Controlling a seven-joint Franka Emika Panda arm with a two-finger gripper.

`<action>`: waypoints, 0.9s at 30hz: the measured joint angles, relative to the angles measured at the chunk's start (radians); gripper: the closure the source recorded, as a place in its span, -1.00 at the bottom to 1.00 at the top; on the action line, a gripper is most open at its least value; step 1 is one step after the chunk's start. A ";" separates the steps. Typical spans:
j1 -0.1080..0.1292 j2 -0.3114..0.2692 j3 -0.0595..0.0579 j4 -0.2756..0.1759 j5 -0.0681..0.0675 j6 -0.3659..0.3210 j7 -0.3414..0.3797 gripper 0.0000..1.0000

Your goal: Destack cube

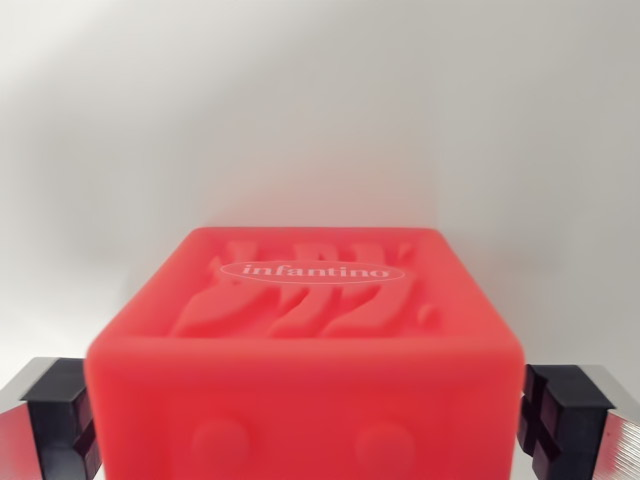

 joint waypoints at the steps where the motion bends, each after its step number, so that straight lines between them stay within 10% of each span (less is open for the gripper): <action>1: 0.000 -0.001 0.000 0.000 0.000 0.000 0.000 -1.00; 27: 0.001 -0.141 -0.003 -0.039 0.000 -0.097 0.000 -1.00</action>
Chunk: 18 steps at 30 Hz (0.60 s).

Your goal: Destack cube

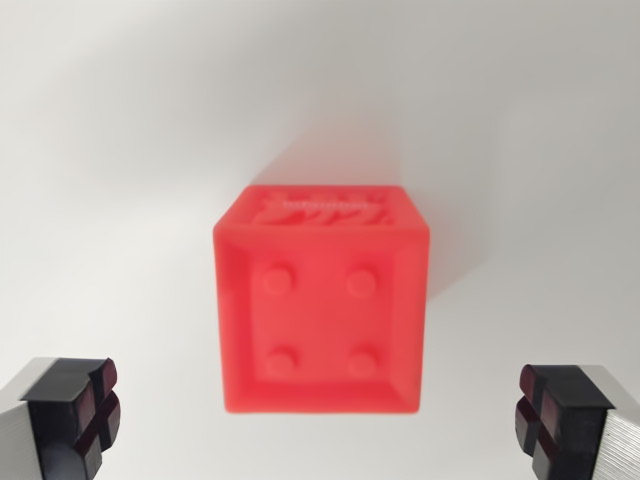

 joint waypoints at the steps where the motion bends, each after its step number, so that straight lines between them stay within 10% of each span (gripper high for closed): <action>1: 0.000 -0.008 0.000 -0.001 0.000 -0.007 0.000 -1.00; 18: 0.002 -0.136 -0.003 -0.006 -0.002 -0.128 0.001 -1.00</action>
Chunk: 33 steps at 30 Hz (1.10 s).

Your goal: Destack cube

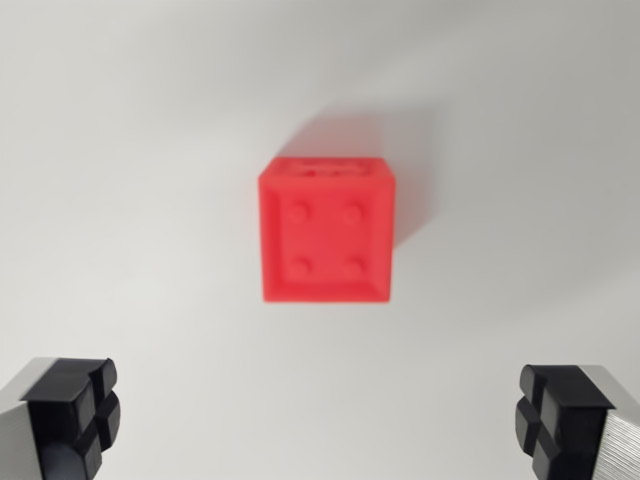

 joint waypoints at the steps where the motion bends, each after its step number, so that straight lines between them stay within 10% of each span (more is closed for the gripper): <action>1: 0.000 -0.008 0.000 0.001 0.000 -0.009 0.000 -1.00; 33: 0.001 -0.162 -0.004 0.099 -0.006 -0.260 0.003 -1.00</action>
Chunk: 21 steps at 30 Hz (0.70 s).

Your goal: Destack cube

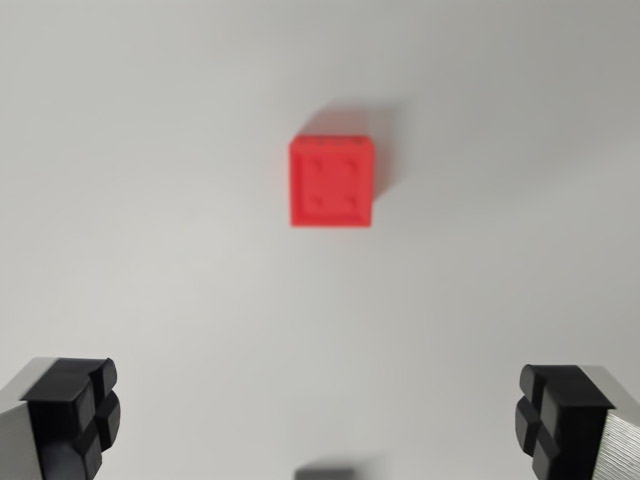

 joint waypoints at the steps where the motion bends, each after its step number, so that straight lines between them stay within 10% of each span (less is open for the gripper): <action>1: 0.000 -0.003 0.000 0.003 0.000 -0.006 0.000 -1.00; 21: 0.000 -0.023 -0.001 0.041 -0.001 -0.065 0.001 -1.00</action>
